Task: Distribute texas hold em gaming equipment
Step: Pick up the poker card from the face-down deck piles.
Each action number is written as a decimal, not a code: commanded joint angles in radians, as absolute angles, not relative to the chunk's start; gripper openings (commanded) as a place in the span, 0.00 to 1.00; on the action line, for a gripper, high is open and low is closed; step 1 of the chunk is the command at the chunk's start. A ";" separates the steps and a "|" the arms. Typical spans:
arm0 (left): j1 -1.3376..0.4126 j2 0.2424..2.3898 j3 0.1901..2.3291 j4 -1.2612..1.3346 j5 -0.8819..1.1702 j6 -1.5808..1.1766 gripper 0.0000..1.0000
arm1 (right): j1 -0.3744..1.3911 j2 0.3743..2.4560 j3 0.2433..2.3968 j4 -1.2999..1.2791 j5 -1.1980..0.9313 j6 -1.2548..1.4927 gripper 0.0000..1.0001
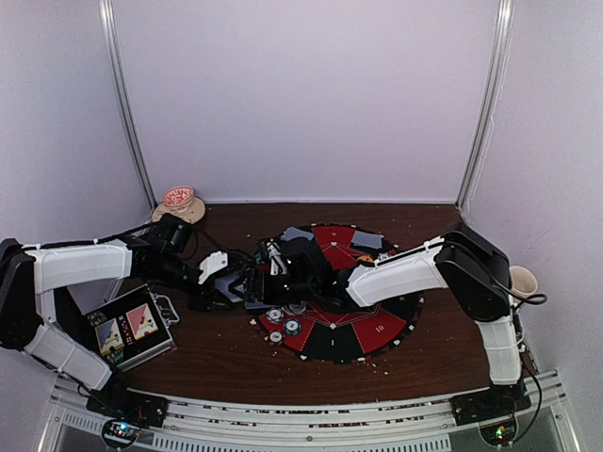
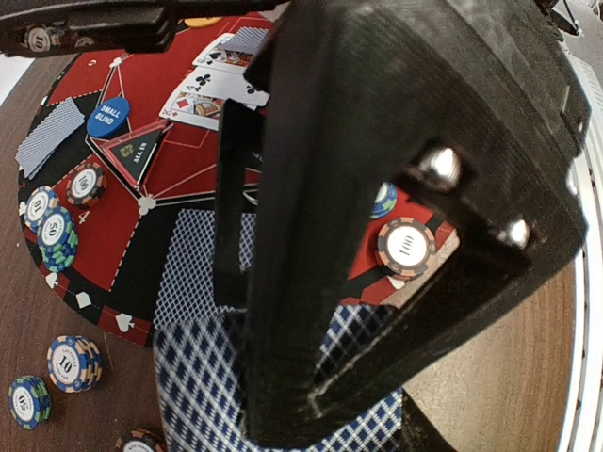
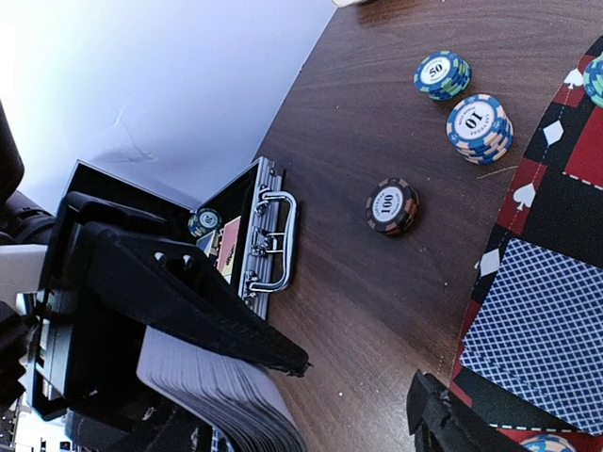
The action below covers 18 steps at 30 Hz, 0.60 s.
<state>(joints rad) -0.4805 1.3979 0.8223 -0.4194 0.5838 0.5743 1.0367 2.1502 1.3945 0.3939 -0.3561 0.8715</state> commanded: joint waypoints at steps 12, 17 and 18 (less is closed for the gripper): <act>-0.480 1.382 0.818 -0.393 0.600 0.578 0.46 | 1.049 2.224 1.507 0.354 -0.379 0.905 0.69; -0.479 1.379 0.818 -0.393 0.601 0.578 0.46 | 1.036 2.188 1.469 0.321 -0.314 0.902 0.64; -0.479 1.379 0.818 -0.393 0.602 0.579 0.45 | 1.031 2.180 1.460 0.317 -0.305 0.901 0.63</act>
